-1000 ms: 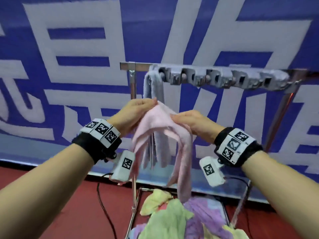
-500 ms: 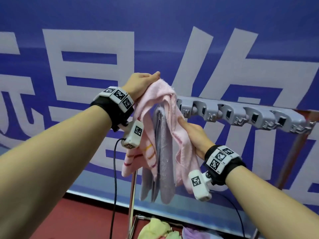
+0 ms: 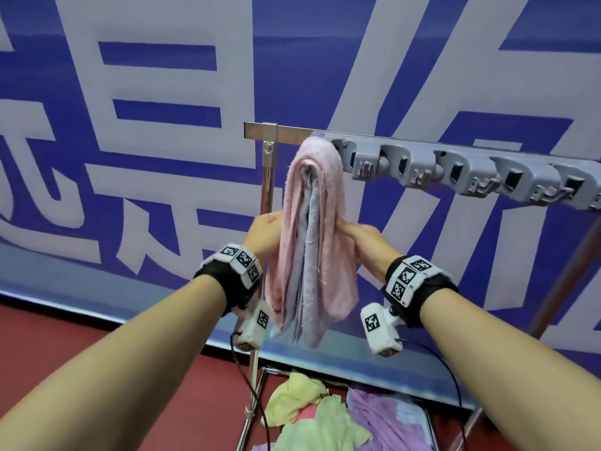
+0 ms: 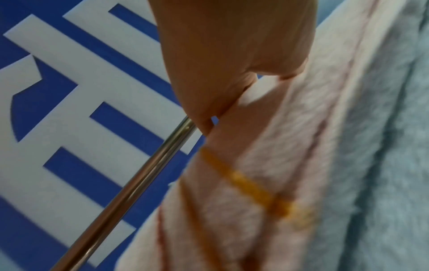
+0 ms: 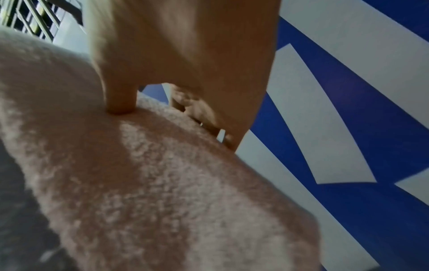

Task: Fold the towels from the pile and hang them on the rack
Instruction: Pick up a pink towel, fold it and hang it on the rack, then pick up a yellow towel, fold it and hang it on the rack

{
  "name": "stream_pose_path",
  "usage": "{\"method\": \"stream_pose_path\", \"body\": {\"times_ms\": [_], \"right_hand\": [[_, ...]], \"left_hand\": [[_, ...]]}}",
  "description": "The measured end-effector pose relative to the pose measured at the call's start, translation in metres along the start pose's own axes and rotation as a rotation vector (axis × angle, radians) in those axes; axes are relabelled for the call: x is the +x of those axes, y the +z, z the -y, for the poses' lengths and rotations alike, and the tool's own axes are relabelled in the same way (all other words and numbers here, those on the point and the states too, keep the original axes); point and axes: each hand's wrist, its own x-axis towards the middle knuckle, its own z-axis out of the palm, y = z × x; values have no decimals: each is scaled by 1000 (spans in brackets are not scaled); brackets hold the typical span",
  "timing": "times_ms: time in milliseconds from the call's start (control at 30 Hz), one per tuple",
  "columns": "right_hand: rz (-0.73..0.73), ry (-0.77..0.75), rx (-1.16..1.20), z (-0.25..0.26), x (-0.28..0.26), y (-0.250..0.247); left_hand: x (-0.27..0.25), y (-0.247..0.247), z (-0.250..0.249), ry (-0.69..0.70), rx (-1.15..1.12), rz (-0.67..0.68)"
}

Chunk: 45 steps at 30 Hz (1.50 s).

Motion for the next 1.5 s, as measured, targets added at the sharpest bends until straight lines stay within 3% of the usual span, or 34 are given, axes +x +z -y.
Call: {"method": "stream_pose_path", "body": {"times_ms": [267,567,767,967,1100,1167,1267,1400,1500], "right_hand": [[60,157,10,-68,-14,14],[136,397,375,-152,-44,32],[140,568,35,-255,-68,17],[171,631,-429,-411,-104,-9],[287,631,-672,-487,-115,9],[328,644,-658,-517,-119,31],[366,655,-664,-545,-118,63],[216,625,-733,-558,-113,75],[82,632,-655,-547,-116,69]], "left_hand": [[0,-5,72,-75,-30,-43],[-31,9,143,-222,40,-36],[-82,40,240,-489,110,46],[-127,119,351,-579,258,348],[-149,161,417,-670,239,404],[-158,171,440,-743,230,384],[-158,179,461,-812,206,329],[-153,180,468,-839,250,279],[-146,178,464,-827,314,331]]}}
